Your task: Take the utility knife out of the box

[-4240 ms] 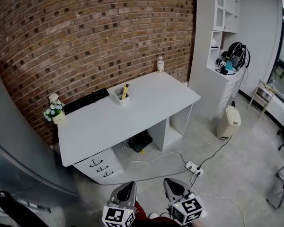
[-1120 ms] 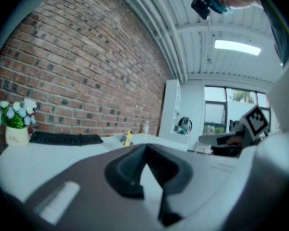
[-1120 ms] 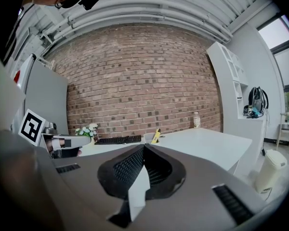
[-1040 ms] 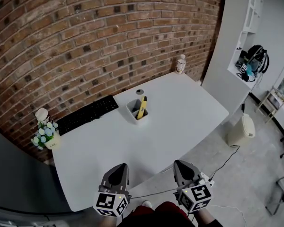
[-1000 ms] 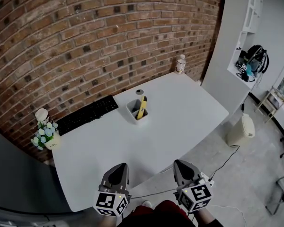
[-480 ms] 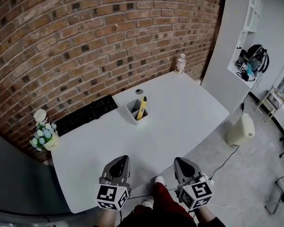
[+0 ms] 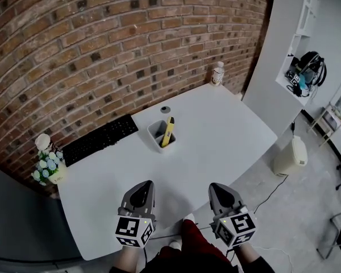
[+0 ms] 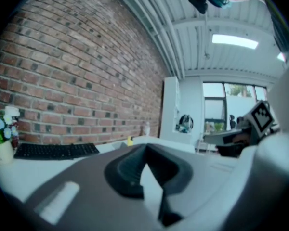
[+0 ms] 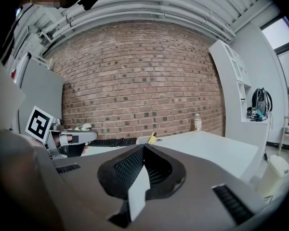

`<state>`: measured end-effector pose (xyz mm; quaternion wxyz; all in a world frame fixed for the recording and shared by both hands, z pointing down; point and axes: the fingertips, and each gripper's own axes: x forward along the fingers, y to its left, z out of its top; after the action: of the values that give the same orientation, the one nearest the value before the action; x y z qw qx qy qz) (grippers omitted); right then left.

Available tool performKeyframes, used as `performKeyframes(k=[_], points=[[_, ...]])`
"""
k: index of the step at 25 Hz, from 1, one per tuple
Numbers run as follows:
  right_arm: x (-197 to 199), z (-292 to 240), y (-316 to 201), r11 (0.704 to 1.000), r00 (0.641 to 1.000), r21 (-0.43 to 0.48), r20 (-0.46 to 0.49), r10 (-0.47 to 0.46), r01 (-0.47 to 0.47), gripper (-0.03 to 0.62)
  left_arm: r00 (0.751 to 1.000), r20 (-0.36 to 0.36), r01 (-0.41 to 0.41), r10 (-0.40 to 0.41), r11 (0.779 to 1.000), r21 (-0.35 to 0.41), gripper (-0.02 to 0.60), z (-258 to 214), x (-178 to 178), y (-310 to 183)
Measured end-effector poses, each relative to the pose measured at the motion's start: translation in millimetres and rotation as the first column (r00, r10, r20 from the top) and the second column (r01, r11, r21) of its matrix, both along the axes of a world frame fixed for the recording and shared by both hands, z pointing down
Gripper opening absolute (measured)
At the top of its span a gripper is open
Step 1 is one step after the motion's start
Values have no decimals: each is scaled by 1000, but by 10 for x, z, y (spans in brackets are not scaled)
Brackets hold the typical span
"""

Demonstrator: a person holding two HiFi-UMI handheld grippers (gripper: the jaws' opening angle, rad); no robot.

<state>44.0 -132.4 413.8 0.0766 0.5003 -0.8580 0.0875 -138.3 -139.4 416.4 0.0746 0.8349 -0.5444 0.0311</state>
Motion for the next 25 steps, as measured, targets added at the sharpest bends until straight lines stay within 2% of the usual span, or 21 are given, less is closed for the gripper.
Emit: performKeyframes(k=[9, 18, 21, 25], points=[[86, 48, -391, 1000, 1000, -4, 3, -12, 12, 8, 999, 31, -10, 11, 1000, -24, 7, 90, 140, -405], [144, 150, -727, 999, 999, -33, 16, -32, 33, 8, 998, 54, -6, 9, 998, -60, 38, 181, 276, -824], [127, 180, -821, 997, 998, -64, 41, -43, 45, 8, 998, 65, -19, 24, 997, -79, 48, 216, 341, -972], [151, 211, -974, 997, 999, -60, 21, -49, 51, 8, 994, 95, -36, 46, 994, -102, 73, 253, 407, -1180]])
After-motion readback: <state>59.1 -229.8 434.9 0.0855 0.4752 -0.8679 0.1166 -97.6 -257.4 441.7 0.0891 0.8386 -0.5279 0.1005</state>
